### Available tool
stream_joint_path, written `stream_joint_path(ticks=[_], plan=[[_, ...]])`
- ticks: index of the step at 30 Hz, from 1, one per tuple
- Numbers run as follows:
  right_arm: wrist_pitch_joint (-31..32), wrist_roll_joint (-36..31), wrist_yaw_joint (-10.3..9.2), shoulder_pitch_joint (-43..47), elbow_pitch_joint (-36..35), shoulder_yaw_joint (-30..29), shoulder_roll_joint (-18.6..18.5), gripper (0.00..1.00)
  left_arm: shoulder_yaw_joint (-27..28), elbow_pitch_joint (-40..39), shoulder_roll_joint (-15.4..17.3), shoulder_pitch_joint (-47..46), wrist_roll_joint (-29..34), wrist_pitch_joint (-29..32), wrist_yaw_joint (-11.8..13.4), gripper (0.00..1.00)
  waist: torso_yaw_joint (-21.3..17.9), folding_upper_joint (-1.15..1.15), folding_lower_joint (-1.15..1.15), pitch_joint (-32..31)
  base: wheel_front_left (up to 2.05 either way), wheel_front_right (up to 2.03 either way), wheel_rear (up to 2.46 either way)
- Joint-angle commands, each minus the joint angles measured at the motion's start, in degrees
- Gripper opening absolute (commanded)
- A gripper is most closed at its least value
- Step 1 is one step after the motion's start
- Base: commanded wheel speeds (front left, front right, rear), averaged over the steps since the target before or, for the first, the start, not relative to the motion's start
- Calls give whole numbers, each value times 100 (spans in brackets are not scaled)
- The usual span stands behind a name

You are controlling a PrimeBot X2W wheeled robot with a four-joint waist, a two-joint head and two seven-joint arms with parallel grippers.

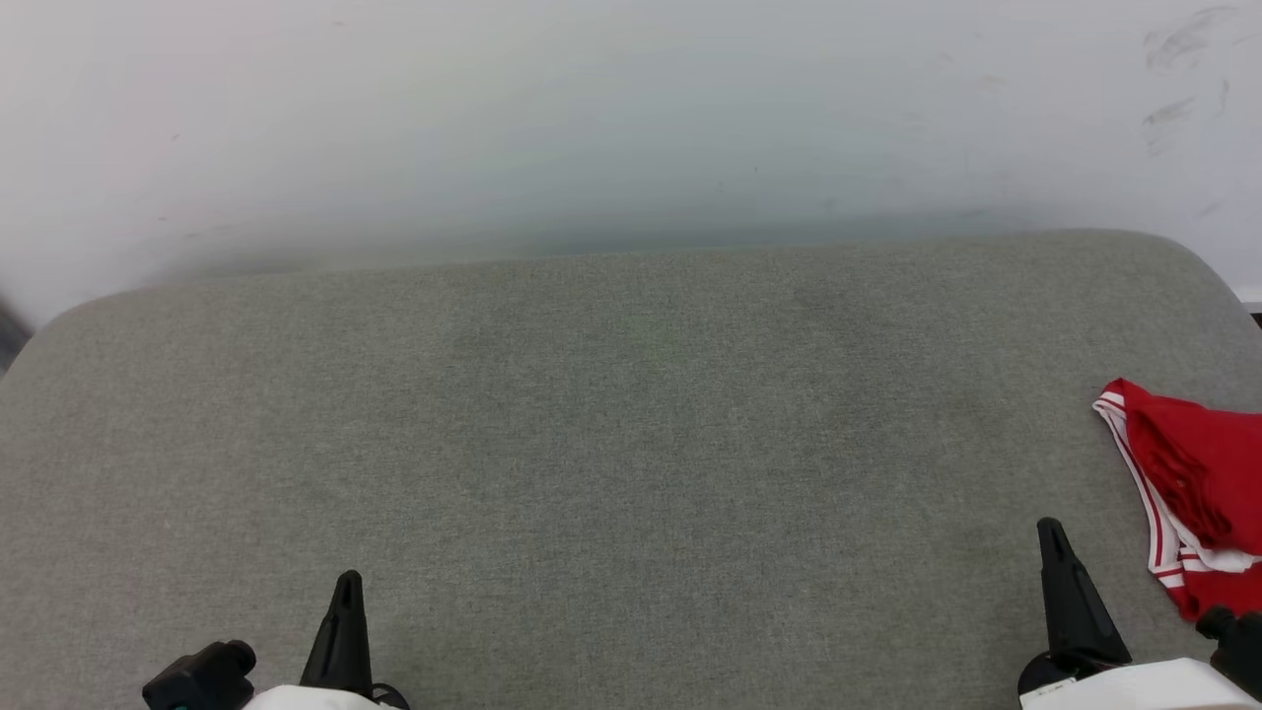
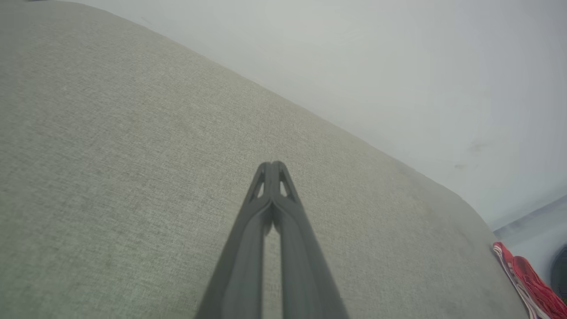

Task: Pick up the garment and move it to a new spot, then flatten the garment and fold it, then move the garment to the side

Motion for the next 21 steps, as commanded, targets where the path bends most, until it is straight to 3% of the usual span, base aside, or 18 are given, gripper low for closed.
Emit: stream_joint_path(ticks=[1,21], plan=[[48,266,-1,-170,-29,-6,-61,0,26,-10,34,-169,-274,41,-54,0,2,0,0,1,0,0,0],[409,1855,-1,-466,213,-65,-94,0,128,247,80,-529,-1965,389,-269,0,19,0,0,16,0,0,0]])
